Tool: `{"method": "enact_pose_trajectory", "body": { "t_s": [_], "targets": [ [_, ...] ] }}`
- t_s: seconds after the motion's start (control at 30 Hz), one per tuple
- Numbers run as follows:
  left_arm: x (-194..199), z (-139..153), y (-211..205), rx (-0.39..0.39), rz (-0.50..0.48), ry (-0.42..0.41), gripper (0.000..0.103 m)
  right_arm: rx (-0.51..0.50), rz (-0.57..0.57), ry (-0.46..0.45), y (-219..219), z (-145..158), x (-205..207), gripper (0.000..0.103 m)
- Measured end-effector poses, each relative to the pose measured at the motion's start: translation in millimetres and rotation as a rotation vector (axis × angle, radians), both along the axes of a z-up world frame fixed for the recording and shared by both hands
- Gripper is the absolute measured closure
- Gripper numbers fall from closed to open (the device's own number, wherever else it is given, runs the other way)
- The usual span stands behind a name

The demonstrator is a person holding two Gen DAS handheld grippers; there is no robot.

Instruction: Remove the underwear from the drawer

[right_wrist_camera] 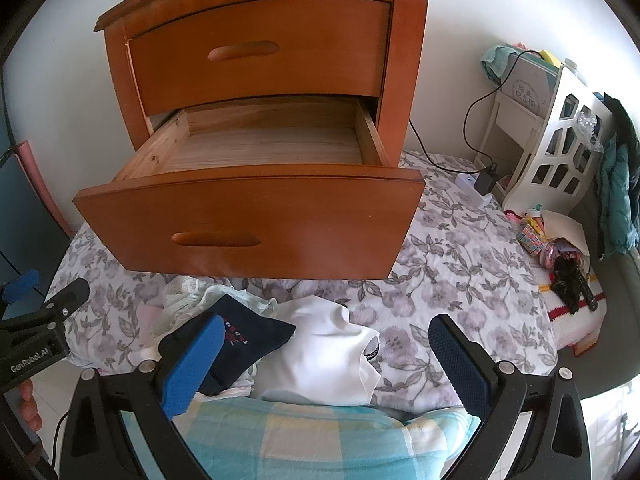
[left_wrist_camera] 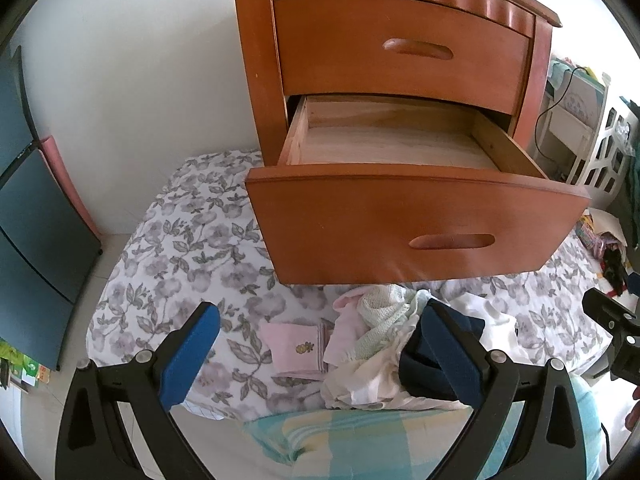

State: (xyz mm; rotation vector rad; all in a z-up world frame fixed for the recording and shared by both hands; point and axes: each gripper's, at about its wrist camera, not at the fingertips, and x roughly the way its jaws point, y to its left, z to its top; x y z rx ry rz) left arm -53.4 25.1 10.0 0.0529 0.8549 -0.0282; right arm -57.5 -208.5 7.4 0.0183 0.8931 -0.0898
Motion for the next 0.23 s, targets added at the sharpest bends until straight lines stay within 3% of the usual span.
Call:
{"method": "enact_pose_trajectory", "body": {
  "t_s": [0.23],
  "targets": [
    [0.9,0.8,1.0,-0.013,0.002,0.000,0.002,0.000,-0.001,0.000,-0.3,0.1,0.4,0.000]
  ]
}}
